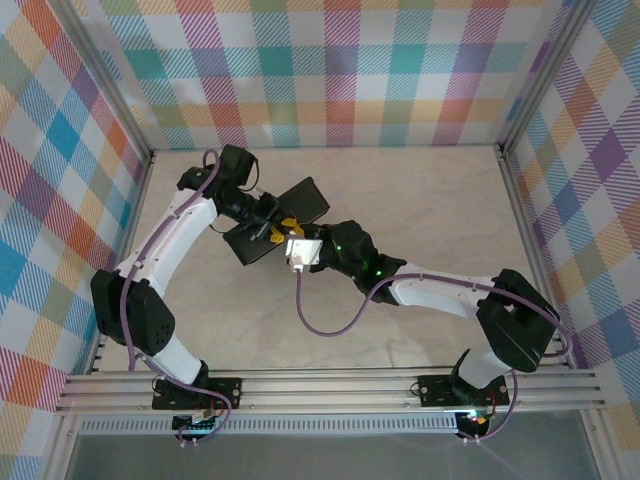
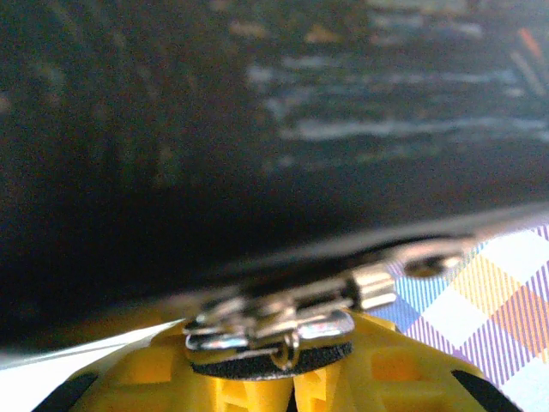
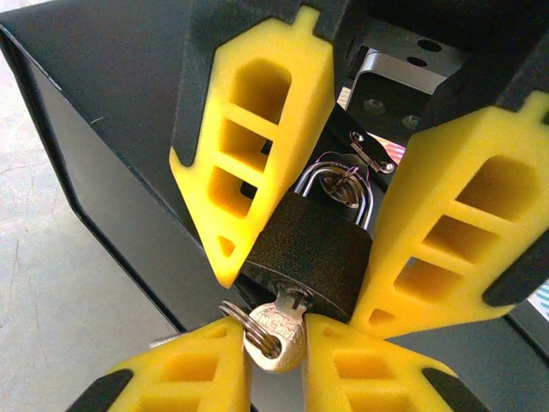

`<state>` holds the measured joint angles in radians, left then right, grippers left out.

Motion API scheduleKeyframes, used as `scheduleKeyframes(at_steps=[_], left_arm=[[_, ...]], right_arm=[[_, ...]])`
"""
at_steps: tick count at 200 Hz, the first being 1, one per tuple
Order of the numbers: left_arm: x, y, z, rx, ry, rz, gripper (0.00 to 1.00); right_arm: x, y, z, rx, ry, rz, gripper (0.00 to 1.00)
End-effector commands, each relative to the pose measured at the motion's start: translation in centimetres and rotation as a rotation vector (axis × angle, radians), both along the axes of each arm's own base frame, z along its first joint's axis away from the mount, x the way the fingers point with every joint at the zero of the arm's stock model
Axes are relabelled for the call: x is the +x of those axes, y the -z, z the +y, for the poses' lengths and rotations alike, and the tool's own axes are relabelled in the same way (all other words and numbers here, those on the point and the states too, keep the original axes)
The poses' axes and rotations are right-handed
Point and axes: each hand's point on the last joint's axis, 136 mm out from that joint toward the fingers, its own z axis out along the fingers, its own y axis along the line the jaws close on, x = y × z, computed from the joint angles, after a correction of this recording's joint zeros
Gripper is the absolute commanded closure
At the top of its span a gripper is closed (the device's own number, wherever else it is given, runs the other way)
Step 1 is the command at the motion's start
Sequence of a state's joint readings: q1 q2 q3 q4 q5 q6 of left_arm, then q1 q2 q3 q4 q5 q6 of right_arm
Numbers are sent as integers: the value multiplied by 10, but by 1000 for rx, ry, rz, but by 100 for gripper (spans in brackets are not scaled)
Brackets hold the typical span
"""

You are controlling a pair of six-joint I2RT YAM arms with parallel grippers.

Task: Unlock a padlock with a key

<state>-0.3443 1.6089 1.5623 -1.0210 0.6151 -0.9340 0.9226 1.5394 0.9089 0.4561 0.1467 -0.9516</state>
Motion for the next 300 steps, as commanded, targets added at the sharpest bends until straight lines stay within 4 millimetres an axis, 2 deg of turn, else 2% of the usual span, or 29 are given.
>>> scheduleKeyframes(at_steps=[1,29,86,140,217,269,300], left_arm=[[-1,-42,-13,-109,69,-107,100],[-1,-40,-12,-101,65,-105,100],[3,-38,-11,-101,42,-106,100],[4,-38,-12,-114,25,-102,100],[3,-39,-12,-130,2,-103,100],[6,-37,-12,-121,-9,-108,100],[9,-38,-11,-121,-23,-115,100]], right_arm=[[3,-5,5,4,-5,-7,82],[-4,-12,8,44,-24,77,86],[-10,-35,11,262,18,305,92],[2,-48,7,485,121,425,98],[-4,-74,11,823,101,703,100],[-11,-81,10,938,91,870,100],[-16,-86,17,979,64,983,100]])
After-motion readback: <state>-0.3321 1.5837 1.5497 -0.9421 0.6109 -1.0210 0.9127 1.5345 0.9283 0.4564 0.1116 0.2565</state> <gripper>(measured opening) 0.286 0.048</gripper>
